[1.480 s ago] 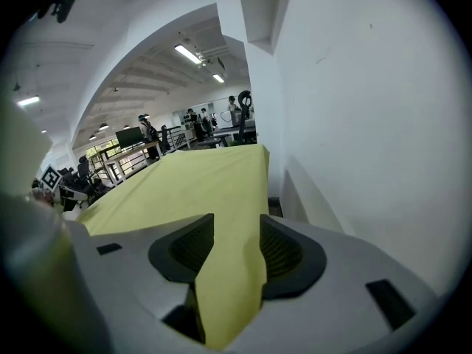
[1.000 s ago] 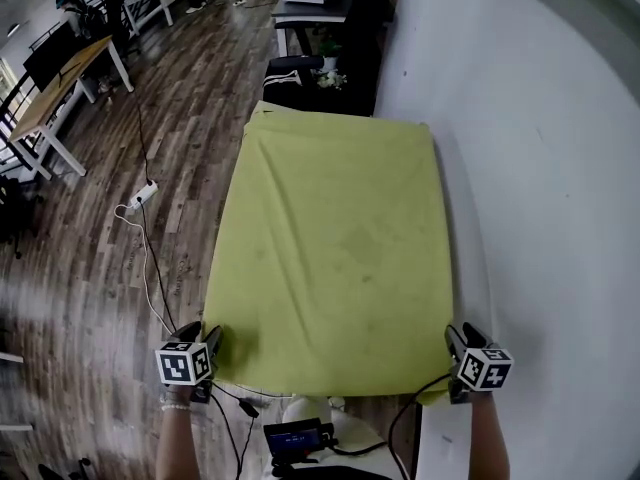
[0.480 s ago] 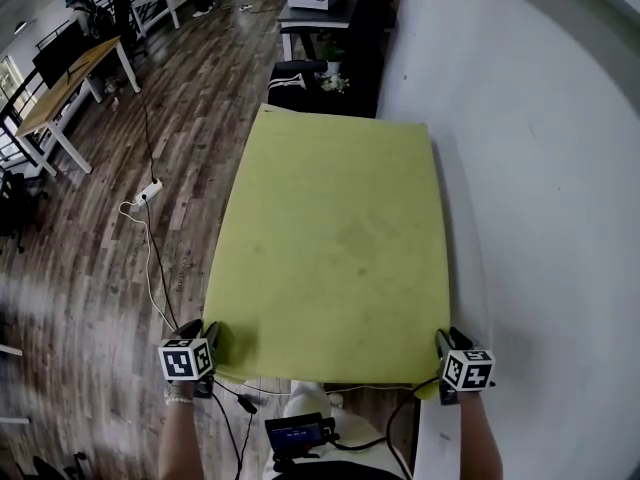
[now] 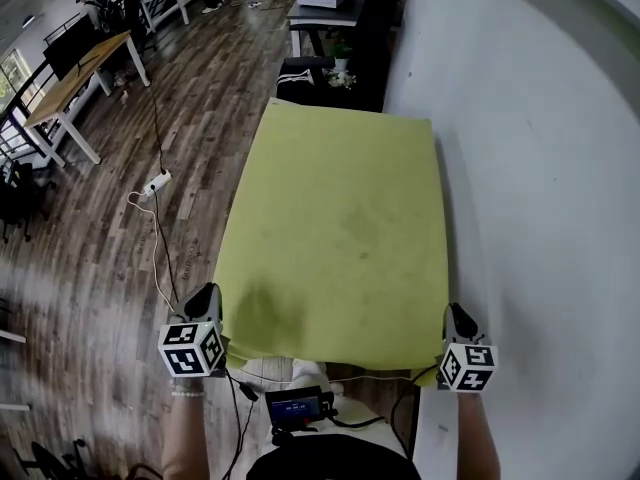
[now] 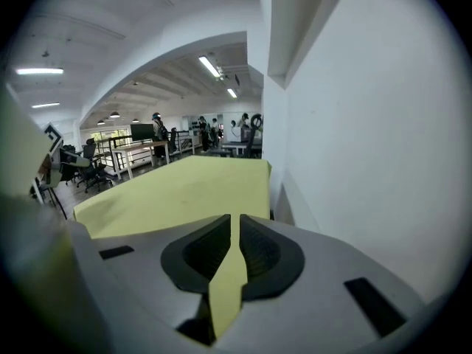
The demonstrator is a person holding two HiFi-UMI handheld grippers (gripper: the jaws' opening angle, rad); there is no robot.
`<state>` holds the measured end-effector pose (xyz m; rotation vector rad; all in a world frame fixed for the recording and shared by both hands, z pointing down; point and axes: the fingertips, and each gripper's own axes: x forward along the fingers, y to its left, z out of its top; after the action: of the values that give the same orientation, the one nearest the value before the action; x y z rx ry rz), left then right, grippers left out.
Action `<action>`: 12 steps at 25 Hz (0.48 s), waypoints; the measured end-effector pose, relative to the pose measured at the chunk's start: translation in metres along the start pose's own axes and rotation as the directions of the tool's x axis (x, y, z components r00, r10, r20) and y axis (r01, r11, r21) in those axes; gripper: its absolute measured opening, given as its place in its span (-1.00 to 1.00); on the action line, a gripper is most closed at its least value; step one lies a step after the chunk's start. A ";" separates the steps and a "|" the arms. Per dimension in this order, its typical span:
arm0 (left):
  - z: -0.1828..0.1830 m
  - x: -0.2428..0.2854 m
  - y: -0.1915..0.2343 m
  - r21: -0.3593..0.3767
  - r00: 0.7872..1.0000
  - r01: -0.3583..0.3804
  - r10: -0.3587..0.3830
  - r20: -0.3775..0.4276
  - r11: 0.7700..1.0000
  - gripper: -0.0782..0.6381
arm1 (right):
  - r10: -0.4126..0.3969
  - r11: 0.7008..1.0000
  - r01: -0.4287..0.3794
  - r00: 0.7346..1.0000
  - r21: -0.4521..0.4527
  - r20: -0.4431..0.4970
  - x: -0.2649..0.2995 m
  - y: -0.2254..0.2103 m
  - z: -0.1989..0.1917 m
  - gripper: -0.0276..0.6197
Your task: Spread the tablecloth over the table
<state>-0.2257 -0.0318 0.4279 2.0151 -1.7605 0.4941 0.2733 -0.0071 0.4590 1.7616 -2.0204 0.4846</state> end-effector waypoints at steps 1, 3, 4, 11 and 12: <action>0.013 -0.006 -0.012 0.013 0.999 0.018 -0.019 0.032 1.000 -0.68 | 0.007 1.000 -0.006 0.999 -0.021 0.038 -0.007 0.006 0.014 -0.73; 0.034 -0.017 -0.035 0.053 0.994 0.055 -0.059 0.086 0.997 -0.70 | 0.029 0.998 -0.022 0.994 -0.063 0.108 -0.020 0.021 0.038 -0.75; 0.042 -0.023 -0.046 0.080 0.991 0.071 -0.079 0.107 0.994 -0.70 | 0.047 0.996 -0.036 0.989 -0.081 0.139 -0.026 0.029 0.049 -0.75; 0.077 -0.062 -0.128 0.236 0.957 0.175 -0.221 0.188 0.956 -0.73 | 0.138 0.986 -0.107 0.953 -0.125 0.270 -0.072 0.068 0.093 -0.76; 0.081 -0.067 -0.138 0.257 0.951 0.191 -0.243 0.192 0.948 -0.73 | 0.145 0.984 -0.110 0.948 -0.137 0.284 -0.078 0.073 0.098 -0.76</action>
<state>-0.0989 -0.0026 0.3139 2.4839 -1.6341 0.4370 0.2019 0.0182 0.3358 1.7197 -2.3245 0.1392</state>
